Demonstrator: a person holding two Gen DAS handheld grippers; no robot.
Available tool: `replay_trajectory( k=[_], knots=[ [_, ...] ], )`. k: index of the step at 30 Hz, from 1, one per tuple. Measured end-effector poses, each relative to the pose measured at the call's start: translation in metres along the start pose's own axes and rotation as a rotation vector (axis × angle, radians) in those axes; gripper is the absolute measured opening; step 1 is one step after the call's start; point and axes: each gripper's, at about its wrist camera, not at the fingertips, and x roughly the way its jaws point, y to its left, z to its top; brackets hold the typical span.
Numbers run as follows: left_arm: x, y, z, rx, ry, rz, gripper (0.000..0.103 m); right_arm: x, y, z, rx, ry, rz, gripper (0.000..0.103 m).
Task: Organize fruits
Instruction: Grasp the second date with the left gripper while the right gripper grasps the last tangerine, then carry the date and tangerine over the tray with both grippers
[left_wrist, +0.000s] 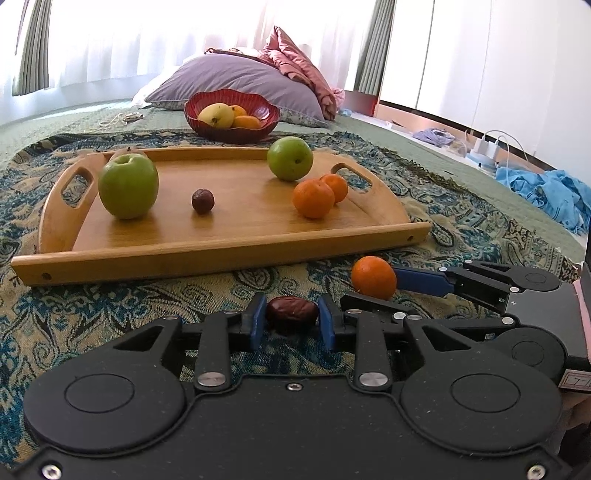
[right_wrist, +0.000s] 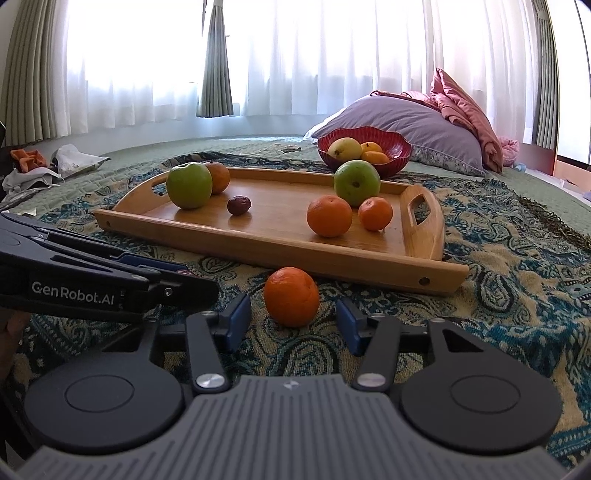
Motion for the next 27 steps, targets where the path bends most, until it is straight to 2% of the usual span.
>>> replay_trajectory(
  k=[10,15,16,18,21,22,23,24,27],
  knots=[
    [-0.008,0.002,0.012,0.018,-0.015,0.044,0.029,-0.014,-0.004,0.012,0.039,-0.045,-0.036,0.03],
    [-0.012,0.002,0.025,0.04,-0.036,0.069,0.029,-0.014,-0.011,0.022,0.089,-0.051,-0.047,0.028],
    [-0.012,0.003,0.027,0.043,-0.041,0.073,0.029,-0.014,-0.012,0.025,0.095,-0.055,-0.049,0.021],
    [-0.012,0.004,0.033,0.045,-0.048,0.081,0.029,-0.013,-0.013,0.029,0.095,-0.066,-0.057,0.018],
    [-0.013,0.006,0.037,0.039,-0.053,0.086,0.029,-0.012,-0.012,0.035,0.074,-0.065,-0.079,0.019],
    [-0.014,0.007,0.037,0.038,-0.055,0.085,0.029,-0.012,-0.012,0.036,0.07,-0.061,-0.083,0.023],
    [-0.014,0.007,0.037,0.038,-0.055,0.085,0.029,-0.013,-0.013,0.036,0.072,-0.057,-0.075,0.027],
    [-0.013,0.008,0.036,0.04,-0.055,0.086,0.029,-0.015,-0.013,0.035,0.073,-0.052,-0.06,0.038],
    [-0.011,0.008,0.033,0.04,-0.044,0.086,0.029,-0.019,-0.01,0.03,0.049,-0.038,-0.041,0.054]
  ],
)
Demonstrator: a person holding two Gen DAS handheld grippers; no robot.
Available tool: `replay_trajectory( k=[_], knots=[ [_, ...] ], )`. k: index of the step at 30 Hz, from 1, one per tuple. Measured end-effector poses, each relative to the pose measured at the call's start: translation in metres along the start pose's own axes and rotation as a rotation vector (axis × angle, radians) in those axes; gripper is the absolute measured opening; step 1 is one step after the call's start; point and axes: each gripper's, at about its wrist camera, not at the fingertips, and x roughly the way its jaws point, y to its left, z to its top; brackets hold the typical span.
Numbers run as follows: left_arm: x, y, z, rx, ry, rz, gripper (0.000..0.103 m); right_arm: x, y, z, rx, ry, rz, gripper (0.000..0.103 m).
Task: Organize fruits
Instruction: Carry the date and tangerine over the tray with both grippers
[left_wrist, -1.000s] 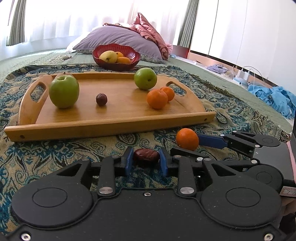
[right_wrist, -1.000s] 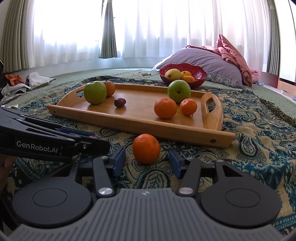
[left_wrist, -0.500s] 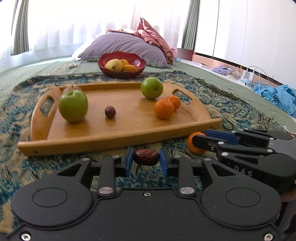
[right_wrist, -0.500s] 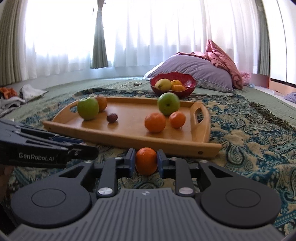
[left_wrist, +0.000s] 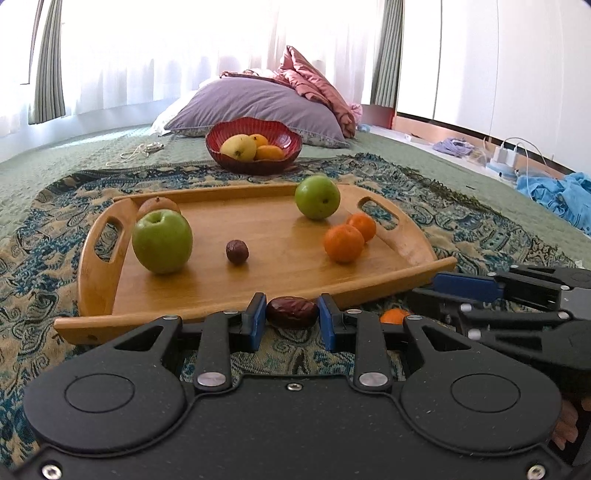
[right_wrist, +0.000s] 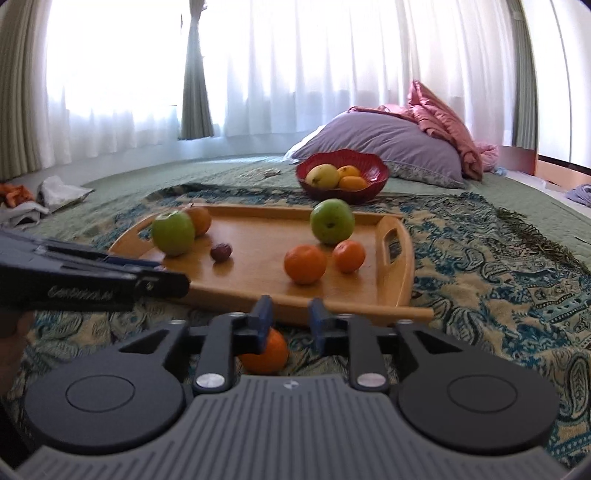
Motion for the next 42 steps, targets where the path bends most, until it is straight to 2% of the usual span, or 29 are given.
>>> replay_trajectory(
  k=[1,4,13,15,18,23,33,42],
  knots=[
    [0.001,0.0,-0.001,-0.001,0.003,0.0,0.029,-0.001,0.001,-0.002,-0.013,0.001,-0.002,0.057],
    [0.002,-0.001,-0.003,-0.002,0.006,-0.001,0.029,0.0,0.005,-0.004,-0.022,0.021,0.021,0.059],
    [0.004,-0.001,-0.001,0.003,0.006,0.005,0.029,0.012,0.022,-0.007,-0.066,0.076,0.026,0.059],
    [0.005,0.0,0.0,0.004,0.004,0.007,0.029,0.014,0.023,-0.008,-0.073,0.079,0.019,0.054],
    [0.006,0.001,0.002,0.002,0.003,0.009,0.029,0.015,0.021,-0.007,-0.068,0.088,0.012,0.036],
    [0.01,0.003,0.006,-0.008,0.006,0.009,0.029,0.012,0.017,-0.004,-0.047,0.056,-0.001,0.034],
    [0.026,0.015,0.042,-0.016,-0.034,0.035,0.029,0.026,0.009,0.036,-0.015,-0.04,-0.017,0.034],
    [0.064,0.037,0.084,-0.066,-0.009,0.074,0.029,0.078,-0.008,0.074,0.059,-0.008,0.007,0.034]
  ],
)
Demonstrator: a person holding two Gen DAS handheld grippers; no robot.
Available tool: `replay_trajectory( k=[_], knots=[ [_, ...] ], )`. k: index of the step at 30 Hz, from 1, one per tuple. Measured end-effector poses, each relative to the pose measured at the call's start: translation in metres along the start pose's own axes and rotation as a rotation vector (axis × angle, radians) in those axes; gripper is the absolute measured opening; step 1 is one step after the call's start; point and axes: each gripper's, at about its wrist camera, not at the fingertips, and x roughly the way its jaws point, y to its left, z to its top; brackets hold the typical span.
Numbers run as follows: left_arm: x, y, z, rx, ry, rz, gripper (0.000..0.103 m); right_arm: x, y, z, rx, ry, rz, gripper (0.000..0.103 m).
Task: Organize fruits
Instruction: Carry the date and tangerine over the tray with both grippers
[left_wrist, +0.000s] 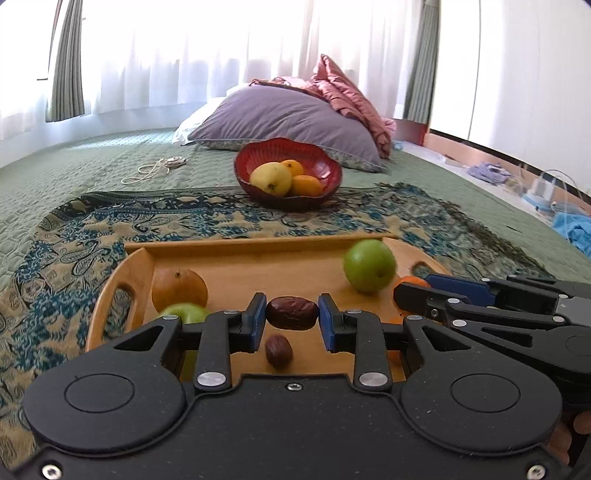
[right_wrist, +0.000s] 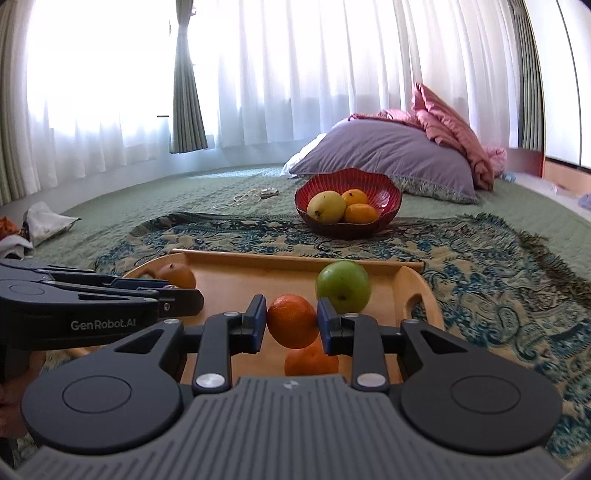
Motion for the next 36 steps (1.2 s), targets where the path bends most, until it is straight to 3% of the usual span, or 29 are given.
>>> replay_trajectory(
  k=[16,36],
  knots=[
    [0.079,0.016,0.029,0.002,0.105,0.067,0.029,0.053,-0.003,0.002,-0.025,0.069,-0.013,0.034],
    [0.11,0.025,0.02,-0.014,0.163,0.105,0.029,0.077,0.0,-0.002,-0.034,0.1,-0.021,0.035]
  ],
)
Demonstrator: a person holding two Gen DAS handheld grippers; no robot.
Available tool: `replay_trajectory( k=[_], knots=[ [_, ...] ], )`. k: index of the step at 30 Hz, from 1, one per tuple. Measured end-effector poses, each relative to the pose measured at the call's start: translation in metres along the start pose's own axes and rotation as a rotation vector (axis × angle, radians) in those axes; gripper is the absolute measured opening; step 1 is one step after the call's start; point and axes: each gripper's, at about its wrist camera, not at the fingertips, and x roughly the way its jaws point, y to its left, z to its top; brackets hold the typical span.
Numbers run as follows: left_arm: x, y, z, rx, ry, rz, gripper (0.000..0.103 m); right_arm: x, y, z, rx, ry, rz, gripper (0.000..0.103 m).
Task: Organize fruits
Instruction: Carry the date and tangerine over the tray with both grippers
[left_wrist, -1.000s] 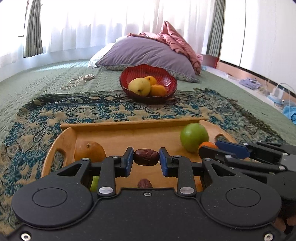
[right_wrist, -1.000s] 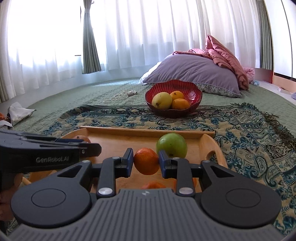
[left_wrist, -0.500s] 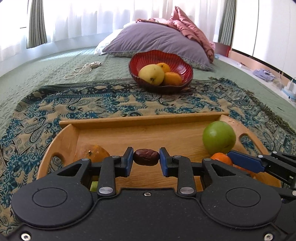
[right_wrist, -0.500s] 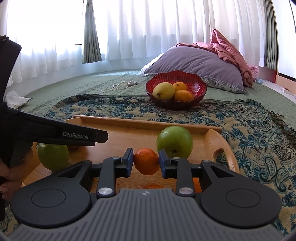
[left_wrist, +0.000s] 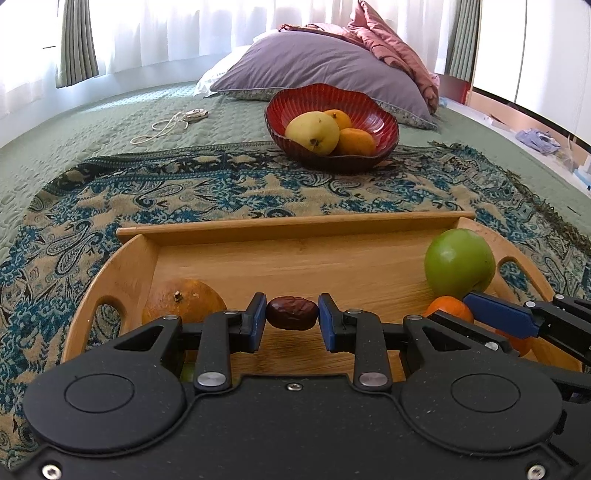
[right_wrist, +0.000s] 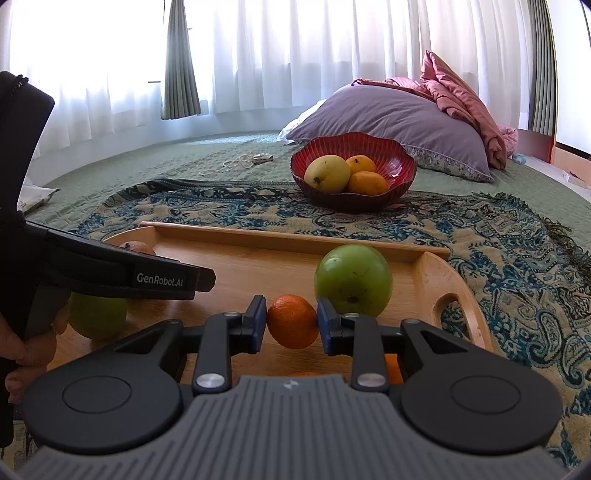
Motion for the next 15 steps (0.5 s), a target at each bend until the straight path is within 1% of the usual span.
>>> replay_trajectory(
  k=[15],
  knots=[
    [0.009,-0.005,-0.0019,0.05,0.0,0.023,0.029,0.0057,-0.0009,-0.0025,0.0,0.009,-0.001,0.035]
  ],
)
